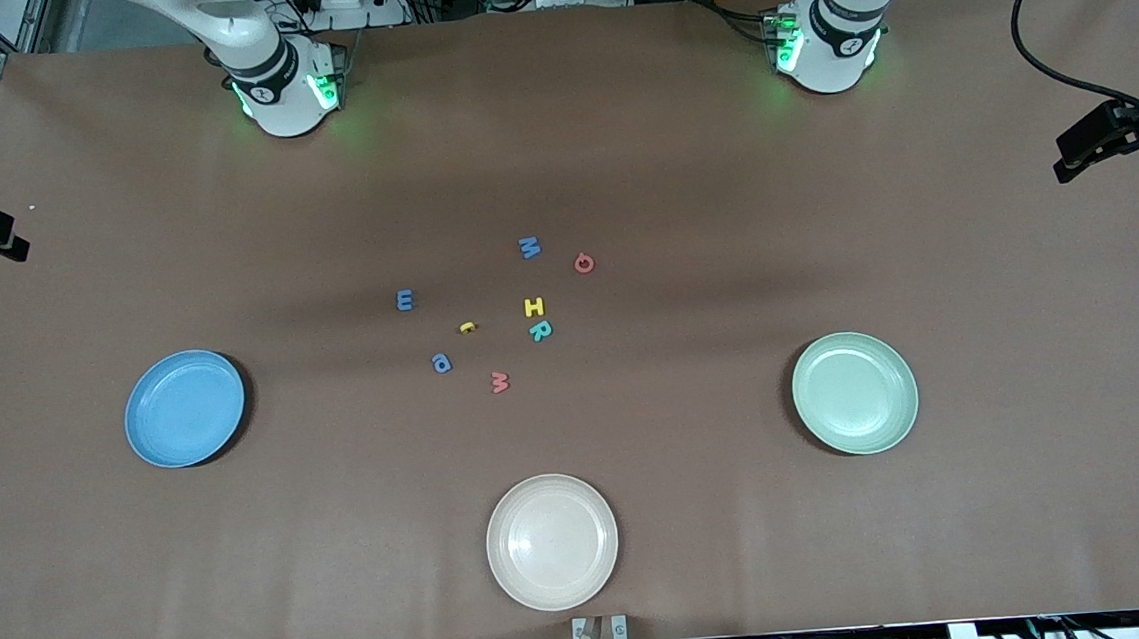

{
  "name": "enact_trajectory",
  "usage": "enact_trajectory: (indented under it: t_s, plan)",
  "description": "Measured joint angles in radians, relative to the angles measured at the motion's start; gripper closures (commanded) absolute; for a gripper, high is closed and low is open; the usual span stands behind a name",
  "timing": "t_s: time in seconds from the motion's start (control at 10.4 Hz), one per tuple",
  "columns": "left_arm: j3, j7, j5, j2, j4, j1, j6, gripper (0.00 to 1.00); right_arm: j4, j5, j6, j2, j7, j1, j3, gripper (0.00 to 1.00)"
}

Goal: Sort upper and lower case letters into plates
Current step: 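Reach the left gripper over the pink Q while the right gripper moves out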

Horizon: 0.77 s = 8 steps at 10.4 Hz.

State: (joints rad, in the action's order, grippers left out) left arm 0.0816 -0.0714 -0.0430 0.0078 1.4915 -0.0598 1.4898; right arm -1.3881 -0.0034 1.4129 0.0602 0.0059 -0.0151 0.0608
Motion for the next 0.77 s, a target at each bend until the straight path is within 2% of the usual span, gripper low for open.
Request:
enact_trajectory:
  t_s: [0.58, 0.77]
  plan:
    - [0.013, 0.000, 0.002, 0.007, 0.003, 0.013, 0.000, 0.00, 0.000, 0.000, 0.000, 0.000, 0.000, 0.000, 0.000, 0.00]
    - [0.035, -0.006, 0.007, 0.043, 0.007, 0.056, 0.013, 0.00, 0.000, 0.000, -0.001, 0.000, 0.000, 0.000, 0.000, 0.00]
